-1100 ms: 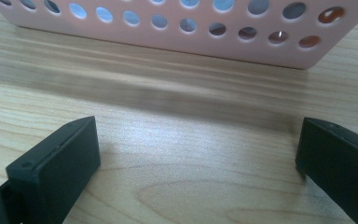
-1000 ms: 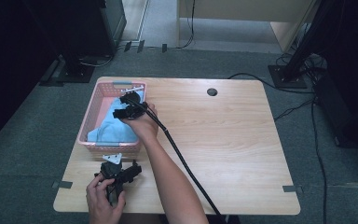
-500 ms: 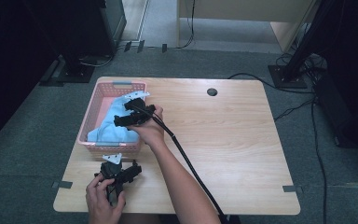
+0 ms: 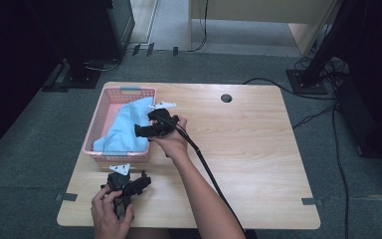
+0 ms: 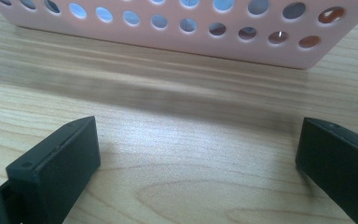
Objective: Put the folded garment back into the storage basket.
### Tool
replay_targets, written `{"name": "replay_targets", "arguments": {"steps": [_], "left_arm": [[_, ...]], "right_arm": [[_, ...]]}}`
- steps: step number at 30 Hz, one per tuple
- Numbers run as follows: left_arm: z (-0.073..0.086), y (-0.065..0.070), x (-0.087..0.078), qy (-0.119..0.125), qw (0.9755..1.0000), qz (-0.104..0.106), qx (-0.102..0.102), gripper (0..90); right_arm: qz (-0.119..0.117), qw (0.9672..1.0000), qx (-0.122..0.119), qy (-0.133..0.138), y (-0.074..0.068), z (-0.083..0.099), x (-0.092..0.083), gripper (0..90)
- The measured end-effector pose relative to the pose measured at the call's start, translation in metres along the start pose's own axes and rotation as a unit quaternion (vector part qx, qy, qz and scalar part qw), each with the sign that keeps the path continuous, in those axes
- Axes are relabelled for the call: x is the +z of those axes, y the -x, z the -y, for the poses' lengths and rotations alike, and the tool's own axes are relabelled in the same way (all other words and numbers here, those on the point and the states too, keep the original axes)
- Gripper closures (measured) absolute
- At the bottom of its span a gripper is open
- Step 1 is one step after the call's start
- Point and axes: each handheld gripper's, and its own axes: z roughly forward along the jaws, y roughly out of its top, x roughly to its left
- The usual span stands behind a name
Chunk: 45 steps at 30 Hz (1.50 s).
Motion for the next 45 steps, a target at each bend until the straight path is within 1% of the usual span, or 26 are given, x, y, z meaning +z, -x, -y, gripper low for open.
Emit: {"name": "replay_targets", "arguments": {"steps": [11, 16, 24, 28, 35, 39, 42, 45], "left_arm": [[0.000, 0.000, 0.000, 0.000, 1.0000, 0.000, 0.000, 0.0], [0.000, 0.000, 0.000, 0.000, 1.0000, 0.000, 0.000, 0.0], [0.000, 0.000, 0.000, 0.000, 1.0000, 0.000, -0.001, 0.0], [0.000, 0.000, 0.000, 0.001, 1.0000, 0.000, -0.001, 0.0], [0.000, 0.000, 0.000, 0.000, 1.0000, 0.000, 0.000, 0.0], [0.000, 0.000, 0.000, 0.000, 1.0000, 0.000, 0.000, 0.0], [0.000, 0.000, 0.000, 0.001, 1.0000, 0.000, -0.001, 0.0], [0.000, 0.000, 0.000, 0.001, 1.0000, 0.000, -0.001, 0.0]], "right_arm": [[0.012, 0.9998, 0.015, -0.001, 0.024, 0.018, -0.012, 0.0], [0.016, 0.9997, 0.020, -0.001, 0.032, 0.025, -0.016, 0.0], [0.026, 0.9993, 0.026, -0.008, 0.045, 0.038, -0.021, 0.0], [0.029, 0.9990, 0.033, -0.010, 0.051, 0.044, -0.024, 0.0], [0.042, 0.9986, 0.027, -0.014, 0.061, 0.058, -0.028, 0.0], [0.046, 0.9983, 0.030, -0.018, 0.068, 0.066, -0.030, 0.0], [0.051, 0.9980, 0.034, -0.016, 0.074, 0.071, -0.032, 0.0], [0.057, 0.9978, 0.031, -0.016, 0.078, 0.076, -0.035, 0.0]]}}
